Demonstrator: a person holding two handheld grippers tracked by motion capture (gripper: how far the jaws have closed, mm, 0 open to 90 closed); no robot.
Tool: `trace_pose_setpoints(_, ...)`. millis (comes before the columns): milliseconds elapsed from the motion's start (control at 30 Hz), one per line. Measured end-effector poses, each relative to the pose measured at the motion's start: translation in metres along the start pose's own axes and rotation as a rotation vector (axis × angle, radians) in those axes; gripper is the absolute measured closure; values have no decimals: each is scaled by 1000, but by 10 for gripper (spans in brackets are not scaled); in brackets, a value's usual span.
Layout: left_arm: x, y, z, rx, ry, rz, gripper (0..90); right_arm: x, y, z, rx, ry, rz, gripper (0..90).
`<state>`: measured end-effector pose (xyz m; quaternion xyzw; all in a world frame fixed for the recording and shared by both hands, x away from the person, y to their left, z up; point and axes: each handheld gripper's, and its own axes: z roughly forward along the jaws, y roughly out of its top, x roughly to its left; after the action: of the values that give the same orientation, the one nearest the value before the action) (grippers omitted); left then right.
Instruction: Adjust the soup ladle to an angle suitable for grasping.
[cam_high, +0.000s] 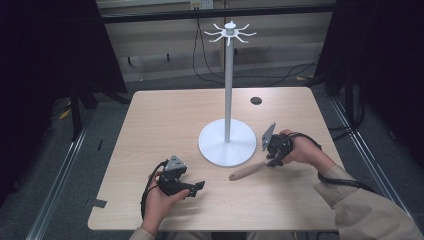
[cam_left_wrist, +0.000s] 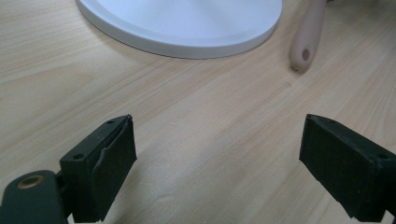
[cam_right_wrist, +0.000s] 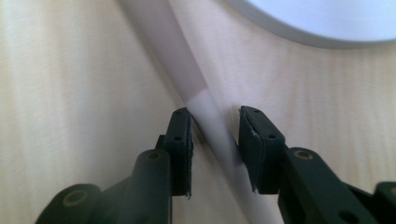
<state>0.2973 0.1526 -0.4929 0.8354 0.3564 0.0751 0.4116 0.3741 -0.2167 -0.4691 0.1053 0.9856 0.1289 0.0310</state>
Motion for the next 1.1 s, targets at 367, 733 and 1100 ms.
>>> trace_pose_setpoints(367,0,2,-2,-13,7,-1,107,23,-5,-18,-151,66,-13,793)
trace_pose_setpoints(733,-1,3,-1,-16,4,-1,107,37,-3,-41,-374,41,39,793)
trace_pose_setpoints(1100,-1,3,-2,-17,4,2,107,41,-10,-47,-582,49,130,794)
